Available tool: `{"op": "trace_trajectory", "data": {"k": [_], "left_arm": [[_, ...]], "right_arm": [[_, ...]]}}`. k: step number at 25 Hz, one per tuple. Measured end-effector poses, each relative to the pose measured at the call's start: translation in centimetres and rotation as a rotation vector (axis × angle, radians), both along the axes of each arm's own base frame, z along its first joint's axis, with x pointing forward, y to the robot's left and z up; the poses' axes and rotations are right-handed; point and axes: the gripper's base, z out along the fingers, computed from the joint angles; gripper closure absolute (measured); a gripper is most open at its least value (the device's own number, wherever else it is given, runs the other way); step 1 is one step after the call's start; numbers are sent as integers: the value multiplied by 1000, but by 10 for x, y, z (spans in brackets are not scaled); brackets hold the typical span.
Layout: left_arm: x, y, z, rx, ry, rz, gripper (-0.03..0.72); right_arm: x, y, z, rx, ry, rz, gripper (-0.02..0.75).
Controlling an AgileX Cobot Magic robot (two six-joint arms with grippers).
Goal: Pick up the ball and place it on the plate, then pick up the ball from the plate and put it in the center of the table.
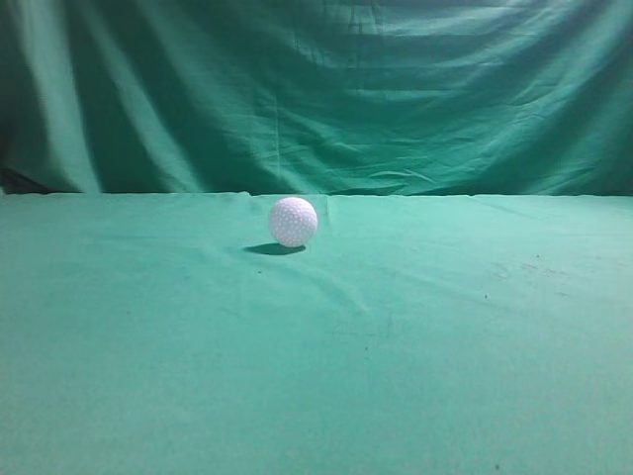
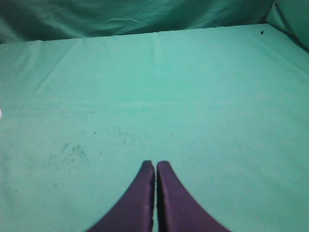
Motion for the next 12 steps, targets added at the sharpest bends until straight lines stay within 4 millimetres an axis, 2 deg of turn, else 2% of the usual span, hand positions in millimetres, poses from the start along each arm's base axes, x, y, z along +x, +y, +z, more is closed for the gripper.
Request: {"op": "trace_trajectory", "data": {"k": [7, 12], "left_arm": [[7, 6, -24, -10, -3, 76, 688], [8, 9, -24, -10, -4, 110, 688]], "right_arm": [[0, 0, 0, 0, 0, 0, 738], [0, 0, 0, 0, 0, 0, 738]]}}
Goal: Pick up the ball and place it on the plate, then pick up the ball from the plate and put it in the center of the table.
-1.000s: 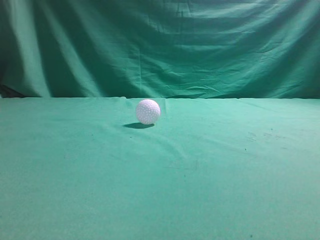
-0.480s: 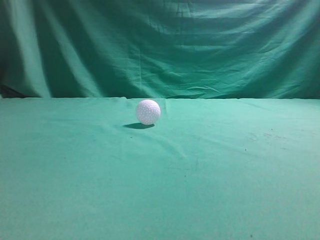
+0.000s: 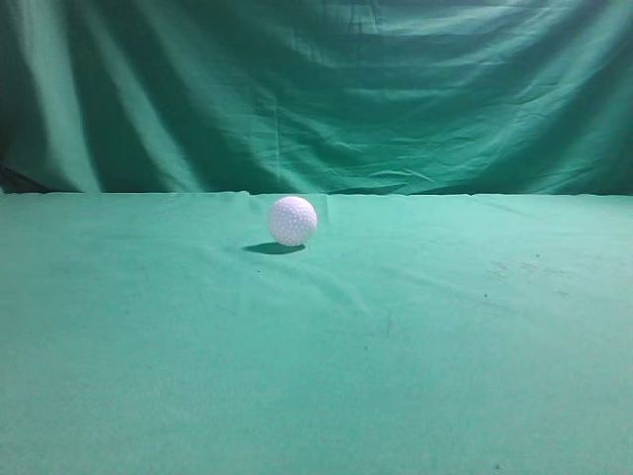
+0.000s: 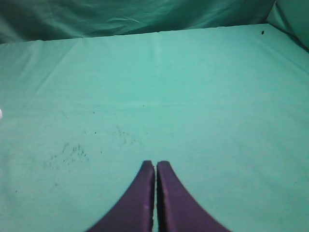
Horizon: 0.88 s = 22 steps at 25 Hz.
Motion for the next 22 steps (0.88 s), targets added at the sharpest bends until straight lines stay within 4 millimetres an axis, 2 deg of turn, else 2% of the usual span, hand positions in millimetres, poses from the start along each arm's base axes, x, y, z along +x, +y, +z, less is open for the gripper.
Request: {"op": "trace_trajectory", "data": {"k": [5, 12, 22], "left_arm": [[0, 4, -4, 31, 40, 45, 688], [-2, 5, -18, 86, 188, 47, 688], [-2, 6, -18, 88, 195, 47, 688]], "right_arm": [[0, 0, 0, 0, 0, 0, 738], [0, 0, 0, 0, 0, 0, 738], [0, 0, 0, 0, 0, 0, 738]]}}
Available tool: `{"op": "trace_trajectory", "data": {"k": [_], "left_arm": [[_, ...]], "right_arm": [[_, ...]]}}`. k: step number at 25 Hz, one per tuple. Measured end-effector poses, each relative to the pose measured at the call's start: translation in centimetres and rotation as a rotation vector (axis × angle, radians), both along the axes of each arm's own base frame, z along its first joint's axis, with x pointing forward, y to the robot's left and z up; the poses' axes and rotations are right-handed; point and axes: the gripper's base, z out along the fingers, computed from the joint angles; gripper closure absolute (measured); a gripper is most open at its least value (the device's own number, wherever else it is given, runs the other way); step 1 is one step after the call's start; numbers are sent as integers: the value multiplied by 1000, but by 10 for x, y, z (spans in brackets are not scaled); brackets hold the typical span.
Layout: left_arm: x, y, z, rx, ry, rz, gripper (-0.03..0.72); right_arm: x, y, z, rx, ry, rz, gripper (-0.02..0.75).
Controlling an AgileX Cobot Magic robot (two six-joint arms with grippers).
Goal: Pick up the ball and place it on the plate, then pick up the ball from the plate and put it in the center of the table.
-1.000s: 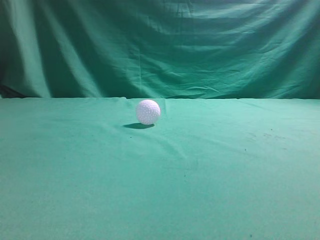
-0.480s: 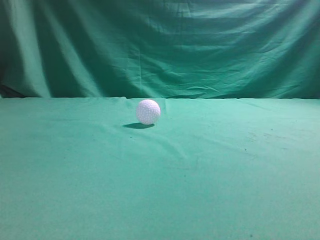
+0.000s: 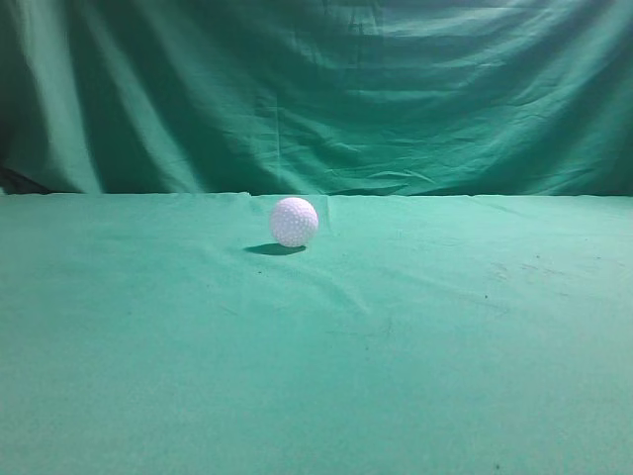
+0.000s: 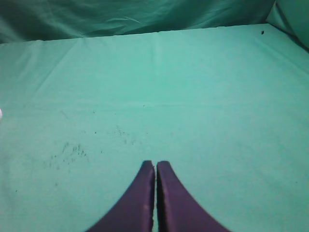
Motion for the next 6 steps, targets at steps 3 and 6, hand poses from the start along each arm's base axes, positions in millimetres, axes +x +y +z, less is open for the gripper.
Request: {"op": "trace_trajectory", "data": {"k": [3, 6], "left_arm": [[0, 0, 0, 0, 0, 0, 688], [0, 0, 0, 0, 0, 0, 688]], "right_arm": [[0, 0, 0, 0, 0, 0, 738], [0, 0, 0, 0, 0, 0, 738]]}}
